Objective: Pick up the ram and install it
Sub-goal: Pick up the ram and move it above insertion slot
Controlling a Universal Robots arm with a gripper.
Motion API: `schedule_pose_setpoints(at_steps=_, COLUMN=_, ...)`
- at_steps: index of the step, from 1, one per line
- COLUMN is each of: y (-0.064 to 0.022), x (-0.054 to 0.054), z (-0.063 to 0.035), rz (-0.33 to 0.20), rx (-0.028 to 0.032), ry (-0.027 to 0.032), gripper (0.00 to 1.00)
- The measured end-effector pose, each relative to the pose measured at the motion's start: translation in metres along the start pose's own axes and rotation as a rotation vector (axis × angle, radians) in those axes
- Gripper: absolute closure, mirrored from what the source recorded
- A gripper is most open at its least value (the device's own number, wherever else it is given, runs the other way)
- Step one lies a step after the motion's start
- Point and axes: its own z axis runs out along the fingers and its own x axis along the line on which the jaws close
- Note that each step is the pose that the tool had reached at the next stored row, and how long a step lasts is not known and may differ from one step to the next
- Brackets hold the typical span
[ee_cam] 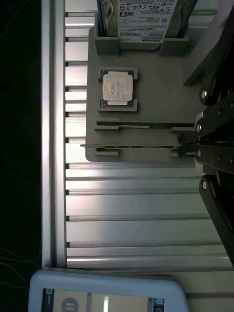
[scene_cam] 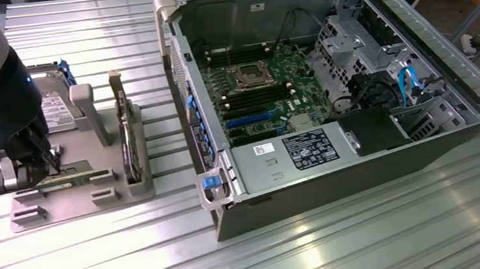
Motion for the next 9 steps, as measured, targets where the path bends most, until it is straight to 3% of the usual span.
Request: schedule_pose_setpoints(at_steps=9, y=0.0006, x=0.000, z=-0.0134, rz=0.000, rx=0.0000, ry=-0.0001, gripper=0.88)
